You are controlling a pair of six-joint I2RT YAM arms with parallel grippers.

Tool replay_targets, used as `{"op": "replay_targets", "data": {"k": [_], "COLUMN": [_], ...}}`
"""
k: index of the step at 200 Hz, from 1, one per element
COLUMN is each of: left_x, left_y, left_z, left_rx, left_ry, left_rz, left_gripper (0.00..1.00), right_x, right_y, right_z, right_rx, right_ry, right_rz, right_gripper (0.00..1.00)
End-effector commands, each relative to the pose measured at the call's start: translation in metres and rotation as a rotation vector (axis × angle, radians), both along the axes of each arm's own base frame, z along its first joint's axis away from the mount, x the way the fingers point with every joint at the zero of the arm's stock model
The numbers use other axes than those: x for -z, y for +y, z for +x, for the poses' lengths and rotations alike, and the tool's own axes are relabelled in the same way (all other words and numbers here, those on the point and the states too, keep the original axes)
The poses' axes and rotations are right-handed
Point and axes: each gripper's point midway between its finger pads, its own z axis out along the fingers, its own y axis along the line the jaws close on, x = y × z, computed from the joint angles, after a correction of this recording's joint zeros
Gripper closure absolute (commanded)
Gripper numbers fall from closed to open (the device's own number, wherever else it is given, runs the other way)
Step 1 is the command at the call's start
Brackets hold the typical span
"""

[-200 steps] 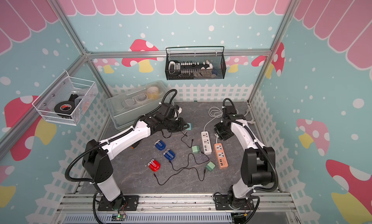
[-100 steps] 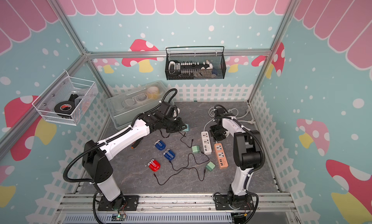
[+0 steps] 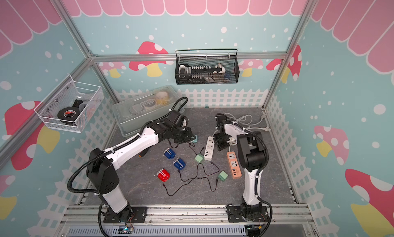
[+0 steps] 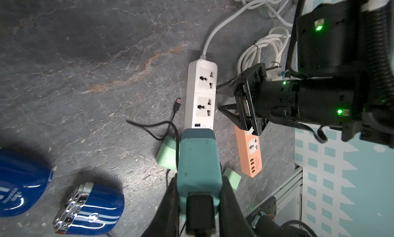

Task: Charge the electric shaver
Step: Move the socket to the center of the board.

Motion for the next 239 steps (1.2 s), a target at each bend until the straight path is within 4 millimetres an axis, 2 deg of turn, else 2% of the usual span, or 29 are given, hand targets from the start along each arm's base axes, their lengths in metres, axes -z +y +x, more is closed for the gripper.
{"op": "replay_targets", "data": {"k": [1, 21, 36, 48, 72, 78, 82, 100, 124, 146, 158, 178, 191, 210, 227, 232, 239], "left_x": [-0.001, 0.006, 0.006, 0.004, 0.003, 0.005, 0.005, 0.01, 0.017, 0.022, 0.026, 0.038, 0.044, 0.043, 0.04, 0.039, 0.037], "left_y": [0.019, 0.023, 0.016, 0.008, -0.013, -0.017, -0.02, -0.028, -0.037, -0.052, -0.06, -0.063, -0.058, -0.041, -0.031, -0.029, -0.026], "left_z": [0.003, 0.013, 0.024, 0.034, 0.051, 0.055, 0.058, 0.071, 0.086, 0.094, 0.096, 0.098, 0.098, 0.099, 0.096, 0.095, 0.094], "left_rx": [-0.039, -0.034, 0.008, 0.06, 0.183, 0.217, 0.238, 0.298, 0.346, 0.38, 0.395, 0.39, 0.359, 0.281, 0.255, 0.251, 0.245], "left_ry": [0.004, 0.012, -0.018, -0.059, -0.16, -0.179, -0.195, -0.24, -0.278, -0.294, -0.304, -0.292, -0.262, -0.224, -0.212, -0.208, -0.203], "left_rz": [0.024, 0.034, 0.045, 0.065, 0.141, 0.168, 0.184, 0.235, 0.271, 0.272, 0.296, 0.346, 0.362, 0.365, 0.359, 0.355, 0.349], "left_gripper": [1.0, 1.0, 1.0, 1.0, 1.0, 1.0, 1.0, 1.0, 1.0, 1.0, 1.0, 1.0, 1.0, 1.0, 1.0, 1.0, 1.0], "right_x": [0.011, 0.013, 0.008, 0.0, -0.018, -0.025, -0.038, -0.059, -0.082, -0.093, -0.097, -0.101, -0.107, -0.117, -0.111, -0.097, -0.09], "right_y": [0.021, 0.036, 0.036, 0.026, -0.008, -0.016, -0.022, -0.044, -0.059, -0.069, -0.069, -0.057, -0.053, -0.047, -0.037, -0.034, -0.029], "right_z": [0.003, 0.004, 0.0, -0.006, -0.022, -0.024, -0.024, -0.032, -0.045, -0.061, -0.064, -0.047, -0.024, 0.02, 0.051, 0.058, 0.068], "right_rx": [-0.012, -0.039, -0.041, -0.039, -0.058, -0.079, -0.094, -0.187, -0.319, -0.442, -0.493, -0.518, -0.513, -0.54, -0.526, -0.527, -0.524], "right_ry": [0.022, 0.013, 0.005, -0.01, -0.043, -0.061, -0.094, -0.134, -0.166, -0.167, -0.199, -0.315, -0.371, -0.402, -0.393, -0.362, -0.348], "right_rz": [0.002, 0.003, -0.012, -0.047, -0.106, -0.121, -0.127, -0.179, -0.192, -0.211, -0.205, -0.128, -0.096, -0.108, -0.087, -0.086, -0.087], "right_gripper": [0.54, 0.54, 0.54, 0.54, 0.54, 0.55, 0.54, 0.54, 0.54, 0.54, 0.52, 0.47, 0.44, 0.44, 0.44, 0.44, 0.45]}}
